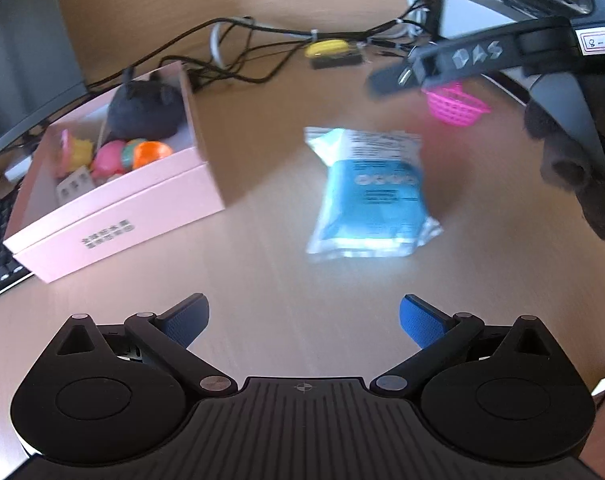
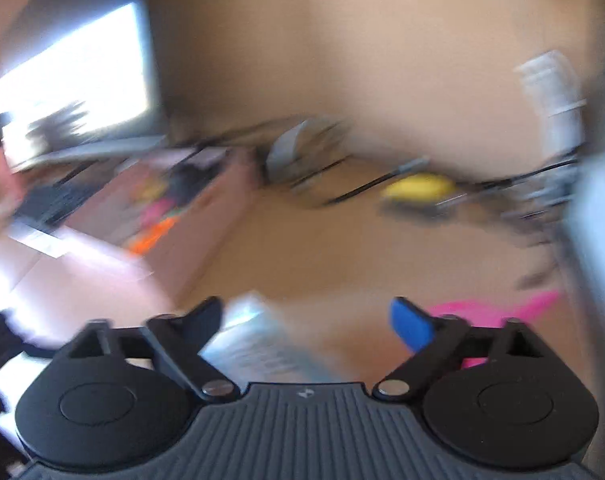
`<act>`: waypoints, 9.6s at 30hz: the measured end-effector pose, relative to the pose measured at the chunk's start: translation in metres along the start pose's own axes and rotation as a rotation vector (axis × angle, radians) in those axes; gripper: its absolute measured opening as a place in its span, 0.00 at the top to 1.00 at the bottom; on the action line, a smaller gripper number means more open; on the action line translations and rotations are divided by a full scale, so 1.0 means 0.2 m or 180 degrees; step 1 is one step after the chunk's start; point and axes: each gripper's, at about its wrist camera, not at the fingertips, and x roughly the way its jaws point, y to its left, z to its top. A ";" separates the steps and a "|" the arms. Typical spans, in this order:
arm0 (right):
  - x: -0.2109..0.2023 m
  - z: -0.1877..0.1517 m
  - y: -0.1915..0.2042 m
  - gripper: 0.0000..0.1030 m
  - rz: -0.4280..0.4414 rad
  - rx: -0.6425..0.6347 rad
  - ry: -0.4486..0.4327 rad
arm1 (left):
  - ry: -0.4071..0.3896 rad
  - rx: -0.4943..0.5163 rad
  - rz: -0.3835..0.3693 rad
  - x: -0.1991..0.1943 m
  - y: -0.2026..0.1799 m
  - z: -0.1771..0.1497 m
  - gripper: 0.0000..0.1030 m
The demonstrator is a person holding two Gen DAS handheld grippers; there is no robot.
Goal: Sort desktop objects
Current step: 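Grasp the pink toy strainer with the right gripper, then grasp the blue packet with the left gripper while the right gripper holds the strainer, then carry the packet into the box and open the left gripper while the right gripper carries the strainer, then lower the pink strainer into the box and open the right gripper, then grasp the strainer handle inside the box with the right gripper, then push the strainer down into the box with the right gripper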
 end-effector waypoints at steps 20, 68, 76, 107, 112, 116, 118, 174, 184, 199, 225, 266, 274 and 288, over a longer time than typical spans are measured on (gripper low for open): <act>0.16 -0.18 -0.27 0.25 -0.0416 0.0371 0.0613 | -0.0054 -0.0231 0.0111 -0.03 -0.05 0.09 0.00; -0.24 -0.48 -0.23 0.24 -0.0436 0.0295 0.0990 | -0.0201 -0.0089 0.0467 -0.05 0.03 0.06 0.40; -0.23 -0.48 -0.01 0.24 -0.0098 -0.0211 0.0995 | 0.0083 -0.0034 0.0454 0.06 0.08 -0.06 0.37; -0.50 0.07 0.74 0.22 0.0639 -0.1406 -0.0318 | -0.1245 -0.0482 0.0712 -0.71 0.68 0.01 0.43; -0.56 0.22 0.88 0.22 0.0441 -0.1559 -0.0889 | -0.1452 -0.0613 0.0698 -0.73 0.82 0.11 0.43; -0.56 0.29 0.95 0.22 0.0231 -0.1545 -0.1029 | -0.1488 -0.0528 0.0617 -0.67 0.89 0.21 0.43; -0.55 0.31 0.96 0.22 0.0164 -0.1487 -0.1022 | -0.1448 -0.0493 0.0607 -0.60 0.93 0.25 0.43; 0.66 0.44 0.78 0.26 0.0861 0.0874 0.0625 | -0.0372 -0.1551 0.0858 -0.44 0.94 -0.13 0.01; 0.83 0.44 1.01 0.40 0.0888 0.0009 0.0598 | -0.0514 -0.1298 0.0814 -0.42 1.01 -0.02 0.01; 0.51 0.33 0.90 0.53 0.0411 -0.0830 0.0288 | -0.0533 -0.0245 0.0936 0.12 1.09 0.44 0.01; 0.57 0.34 0.99 0.72 0.0301 -0.0874 0.0406 | -0.0590 0.0036 0.0968 0.14 1.12 0.53 0.01; 0.73 0.51 0.83 0.75 0.0327 -0.0460 0.0415 | -0.0766 -0.1259 0.0888 -0.16 1.47 0.31 0.00; 0.64 0.41 0.86 0.88 0.0685 -0.0695 0.0311 | -0.0793 -0.1306 0.0879 -0.11 1.47 0.31 0.00; 0.31 0.34 0.94 0.37 0.0451 -0.1273 -0.0257 | -0.0684 -0.1210 0.0949 -0.21 1.30 0.22 0.00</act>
